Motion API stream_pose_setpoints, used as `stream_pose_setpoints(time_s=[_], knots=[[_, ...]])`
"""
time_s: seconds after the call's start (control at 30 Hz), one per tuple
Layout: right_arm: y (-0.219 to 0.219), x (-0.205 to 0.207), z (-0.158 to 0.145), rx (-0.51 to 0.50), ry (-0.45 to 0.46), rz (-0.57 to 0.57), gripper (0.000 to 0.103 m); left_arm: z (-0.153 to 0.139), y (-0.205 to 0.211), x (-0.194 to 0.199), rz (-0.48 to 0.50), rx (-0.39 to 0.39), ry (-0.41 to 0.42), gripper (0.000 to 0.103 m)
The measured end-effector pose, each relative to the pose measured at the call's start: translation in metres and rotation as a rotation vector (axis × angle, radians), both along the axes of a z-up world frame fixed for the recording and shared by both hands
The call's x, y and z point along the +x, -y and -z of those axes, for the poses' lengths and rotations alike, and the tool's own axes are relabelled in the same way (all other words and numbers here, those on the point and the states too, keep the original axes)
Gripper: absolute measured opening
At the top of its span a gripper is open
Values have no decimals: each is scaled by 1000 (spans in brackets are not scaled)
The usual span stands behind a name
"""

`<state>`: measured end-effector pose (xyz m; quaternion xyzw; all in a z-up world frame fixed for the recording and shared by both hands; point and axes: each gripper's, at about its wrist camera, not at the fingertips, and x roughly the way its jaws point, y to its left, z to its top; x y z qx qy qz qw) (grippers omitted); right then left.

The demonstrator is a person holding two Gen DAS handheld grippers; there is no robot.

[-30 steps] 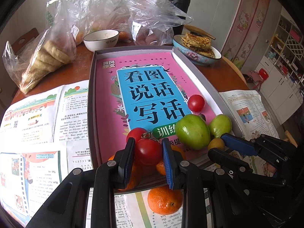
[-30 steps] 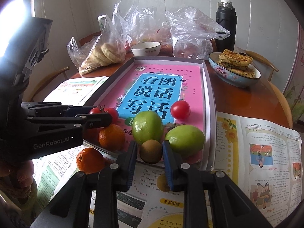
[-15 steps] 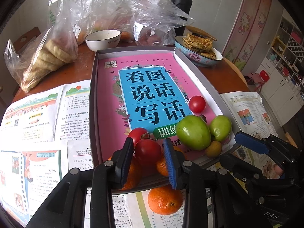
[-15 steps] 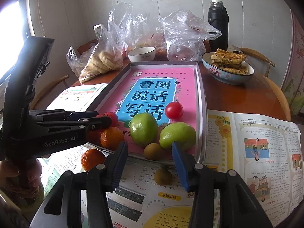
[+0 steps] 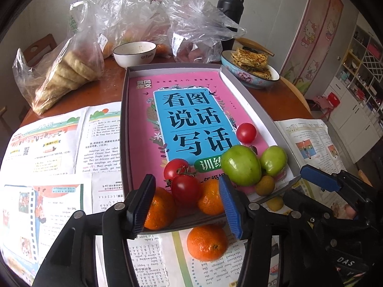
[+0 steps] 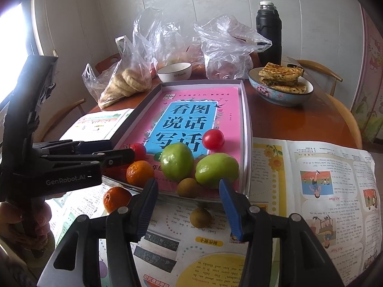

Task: Organize fruits
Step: 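Open the right tool to drop the kiwi while the left releases the tomato in the tray, then withdraw both tools toward the loose mandarin and the second brown kiwi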

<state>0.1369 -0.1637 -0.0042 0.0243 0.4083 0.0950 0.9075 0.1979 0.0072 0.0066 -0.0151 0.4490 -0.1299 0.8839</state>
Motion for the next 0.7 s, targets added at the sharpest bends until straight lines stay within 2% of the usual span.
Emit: stream_pose_setpoints(time_s=[0.43,0.7], knots=[[6,-15,8,-11,-17,2,53,-17,-14,-40,9,-26,53,64],[2,-17,24,-30,-61,-23,53,-5,-18,-59,19,-31,20,64]])
